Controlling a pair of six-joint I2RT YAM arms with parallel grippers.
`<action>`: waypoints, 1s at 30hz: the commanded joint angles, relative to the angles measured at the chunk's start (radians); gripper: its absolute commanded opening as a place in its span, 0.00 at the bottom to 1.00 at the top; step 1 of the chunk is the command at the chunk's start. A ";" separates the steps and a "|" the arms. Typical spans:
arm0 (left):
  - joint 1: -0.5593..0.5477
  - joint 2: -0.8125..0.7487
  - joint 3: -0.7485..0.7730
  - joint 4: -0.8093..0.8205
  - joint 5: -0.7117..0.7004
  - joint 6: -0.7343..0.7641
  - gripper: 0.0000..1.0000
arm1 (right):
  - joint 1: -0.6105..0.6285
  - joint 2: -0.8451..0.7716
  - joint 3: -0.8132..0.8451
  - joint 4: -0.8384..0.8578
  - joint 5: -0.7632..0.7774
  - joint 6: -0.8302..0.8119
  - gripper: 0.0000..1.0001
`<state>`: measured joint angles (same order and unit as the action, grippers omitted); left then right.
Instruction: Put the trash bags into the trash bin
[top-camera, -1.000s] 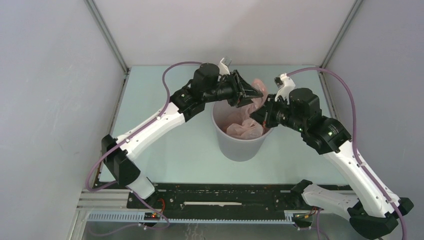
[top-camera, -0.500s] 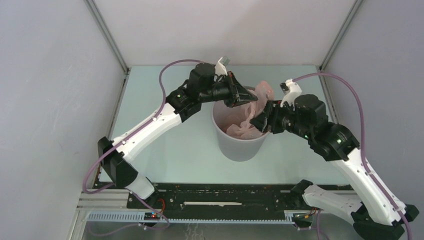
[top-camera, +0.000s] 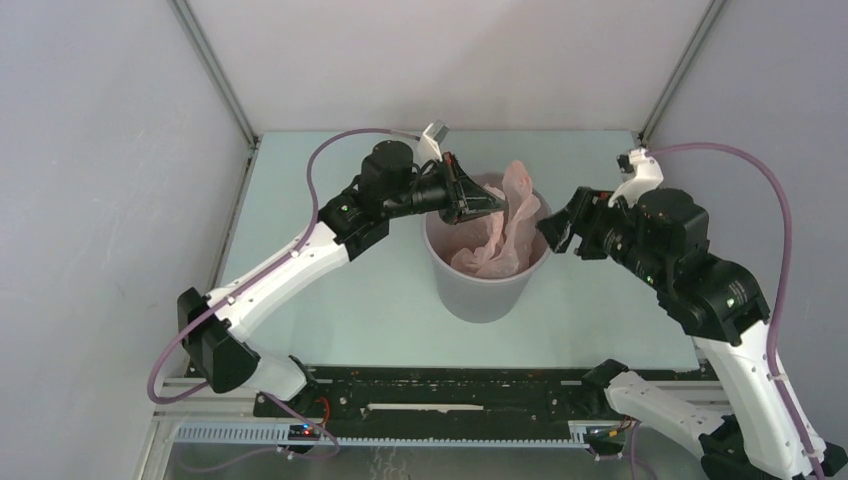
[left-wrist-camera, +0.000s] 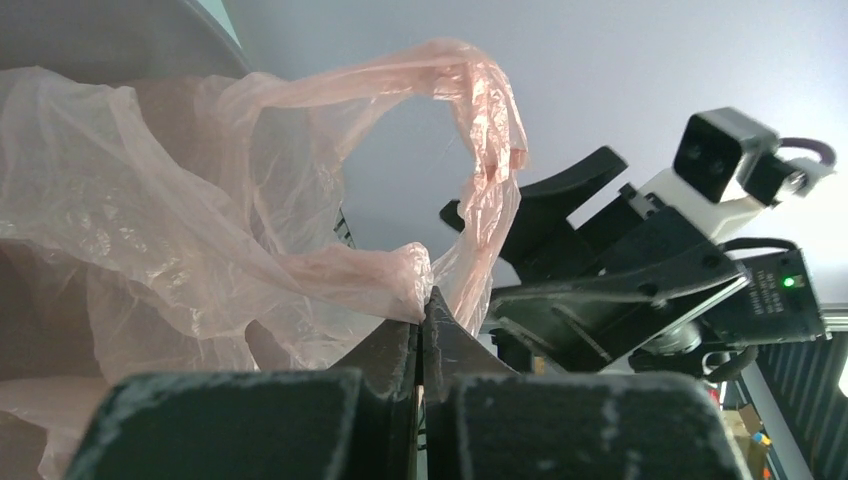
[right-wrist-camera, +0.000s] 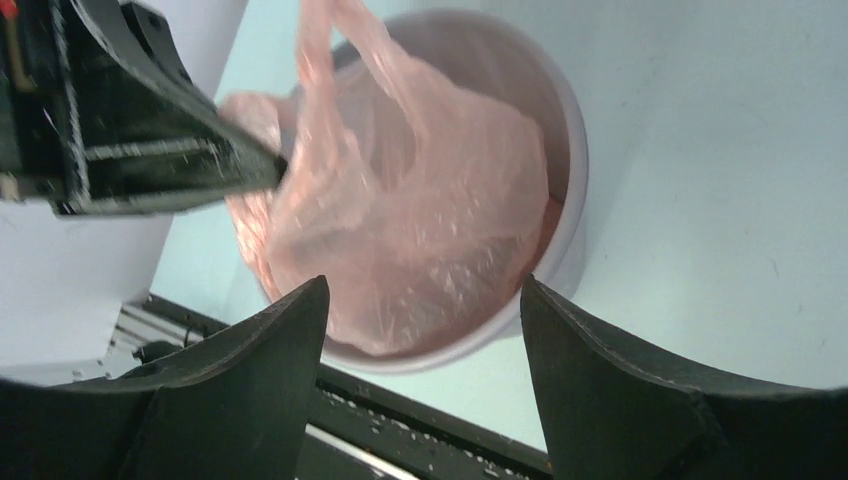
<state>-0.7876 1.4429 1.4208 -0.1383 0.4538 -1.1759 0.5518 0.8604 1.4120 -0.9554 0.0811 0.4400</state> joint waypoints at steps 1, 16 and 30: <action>-0.002 -0.051 -0.007 0.039 0.027 0.026 0.00 | -0.014 0.071 0.119 0.035 0.038 0.033 0.80; -0.001 -0.041 0.033 0.012 0.023 0.051 0.00 | 0.010 0.289 0.245 0.122 0.029 0.000 0.50; 0.357 -0.326 -0.176 -0.192 0.078 0.187 0.00 | -0.105 -0.008 -0.027 0.002 0.043 -0.053 0.00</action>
<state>-0.5362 1.2438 1.3315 -0.2554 0.4789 -1.0618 0.4816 0.9131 1.4246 -0.8993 0.0898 0.4347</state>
